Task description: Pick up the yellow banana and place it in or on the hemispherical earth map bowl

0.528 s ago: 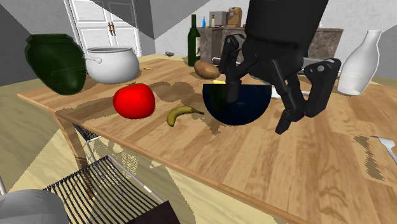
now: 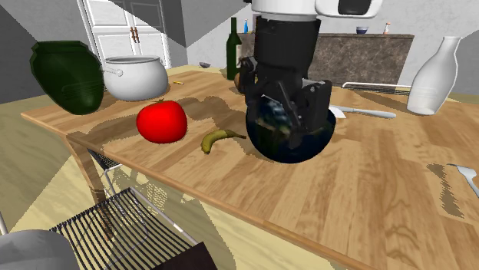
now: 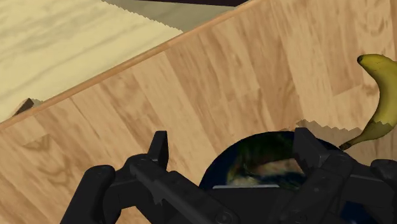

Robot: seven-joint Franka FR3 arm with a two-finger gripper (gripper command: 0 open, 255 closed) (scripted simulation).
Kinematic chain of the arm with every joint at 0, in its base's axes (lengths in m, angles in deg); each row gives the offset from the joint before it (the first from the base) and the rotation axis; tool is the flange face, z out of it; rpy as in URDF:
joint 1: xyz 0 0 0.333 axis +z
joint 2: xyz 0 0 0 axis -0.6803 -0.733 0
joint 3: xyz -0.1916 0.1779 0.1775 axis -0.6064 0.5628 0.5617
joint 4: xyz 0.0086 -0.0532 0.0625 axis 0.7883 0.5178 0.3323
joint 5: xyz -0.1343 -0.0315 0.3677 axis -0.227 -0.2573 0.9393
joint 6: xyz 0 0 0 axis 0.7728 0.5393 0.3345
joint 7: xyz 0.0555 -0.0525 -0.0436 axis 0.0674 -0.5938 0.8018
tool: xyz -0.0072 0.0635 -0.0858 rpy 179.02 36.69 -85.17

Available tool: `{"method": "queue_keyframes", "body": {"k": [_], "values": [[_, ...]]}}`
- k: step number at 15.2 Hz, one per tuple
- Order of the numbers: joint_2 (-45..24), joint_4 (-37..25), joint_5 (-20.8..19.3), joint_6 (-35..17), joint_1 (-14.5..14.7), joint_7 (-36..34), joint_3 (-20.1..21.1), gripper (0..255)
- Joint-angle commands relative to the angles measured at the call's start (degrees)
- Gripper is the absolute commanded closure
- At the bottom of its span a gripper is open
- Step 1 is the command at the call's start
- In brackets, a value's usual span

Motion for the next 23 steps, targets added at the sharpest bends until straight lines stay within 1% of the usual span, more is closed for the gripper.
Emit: {"method": "queue_keyframes", "body": {"k": [1,6,10,14,17,18,23], "values": [[-1.15,-0.16,1.42,-1.54,1.05,-2.76,2.85,0],[-4.6,-0.21,4.06,-6.2,3.2,-8.68,9.39,0],[-8.64,-1.46,5.35,-10.03,4.52,-13.53,14.68,0],[-13.75,-3.77,5.55,-13.79,5.25,-18.63,20.1,0],[-18.27,-6.18,4.73,-16.47,5.43,-22.79,24.25,0],[-19.21,-6.71,4.45,-16.97,5.43,-23.65,25.05,0],[-20.57,-4.01,4.45,-21.02,5.44,-23.84,25.96,0]]}}
